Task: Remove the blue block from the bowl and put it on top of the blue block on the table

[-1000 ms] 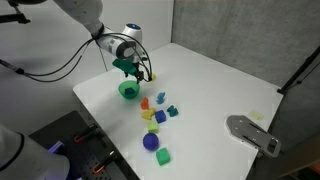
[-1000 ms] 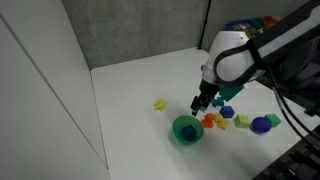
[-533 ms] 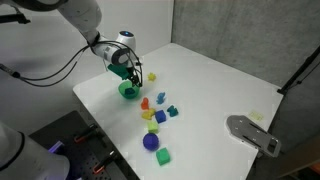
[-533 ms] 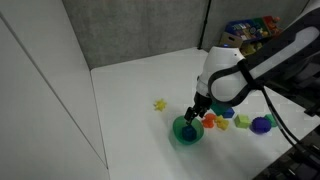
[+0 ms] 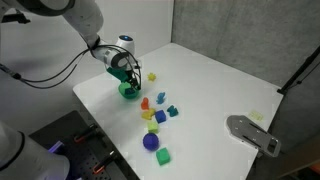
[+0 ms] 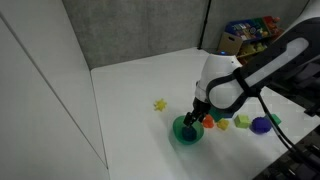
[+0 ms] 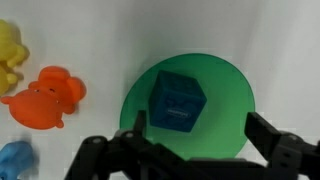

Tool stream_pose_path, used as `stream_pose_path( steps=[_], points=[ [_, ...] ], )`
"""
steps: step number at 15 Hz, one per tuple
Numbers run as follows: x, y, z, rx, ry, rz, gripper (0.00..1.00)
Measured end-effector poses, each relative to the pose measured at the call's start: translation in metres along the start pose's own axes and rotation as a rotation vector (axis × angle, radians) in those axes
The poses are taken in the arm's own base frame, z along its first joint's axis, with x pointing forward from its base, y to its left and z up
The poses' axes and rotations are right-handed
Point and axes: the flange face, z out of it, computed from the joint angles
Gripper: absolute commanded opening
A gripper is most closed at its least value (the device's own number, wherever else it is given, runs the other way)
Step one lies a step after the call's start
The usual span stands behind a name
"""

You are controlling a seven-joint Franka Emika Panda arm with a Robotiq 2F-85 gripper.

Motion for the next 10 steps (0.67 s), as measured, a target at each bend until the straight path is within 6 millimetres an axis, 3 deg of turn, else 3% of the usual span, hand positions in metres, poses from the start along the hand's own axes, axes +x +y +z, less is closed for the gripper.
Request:
stream_pose_path(
  steps=[10],
  points=[
    [-0.004,0.005,0.022,-0.005,-0.045,0.008,1.0]
  ],
)
